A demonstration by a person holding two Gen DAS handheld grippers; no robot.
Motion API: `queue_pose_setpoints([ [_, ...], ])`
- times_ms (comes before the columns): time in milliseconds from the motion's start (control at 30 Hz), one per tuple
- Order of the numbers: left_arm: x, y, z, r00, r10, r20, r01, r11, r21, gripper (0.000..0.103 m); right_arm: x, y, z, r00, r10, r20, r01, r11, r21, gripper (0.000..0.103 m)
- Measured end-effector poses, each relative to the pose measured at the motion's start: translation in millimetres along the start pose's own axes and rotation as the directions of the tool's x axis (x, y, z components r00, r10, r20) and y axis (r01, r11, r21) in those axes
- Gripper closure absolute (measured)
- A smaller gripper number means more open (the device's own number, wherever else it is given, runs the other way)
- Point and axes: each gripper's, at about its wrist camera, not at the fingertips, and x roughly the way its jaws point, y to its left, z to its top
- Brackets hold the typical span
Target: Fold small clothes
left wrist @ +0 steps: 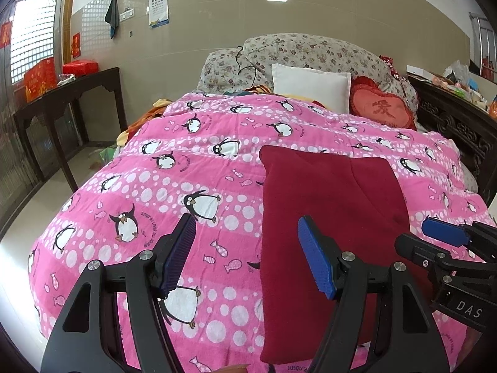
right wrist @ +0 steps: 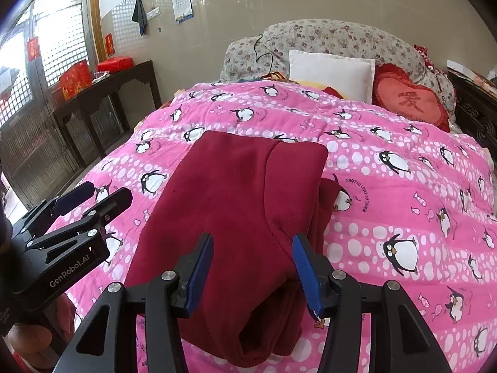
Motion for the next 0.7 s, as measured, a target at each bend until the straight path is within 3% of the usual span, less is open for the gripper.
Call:
queue_pose_setpoints([
  [700,0.1,-3.9,1.2,0.998,-0.051,0.026,0.05,0.999,0.016,0.034,3.0,-4.7,-1.1,1.0,0.003,-0.009,-0.003,1.0,0.008,0.052],
])
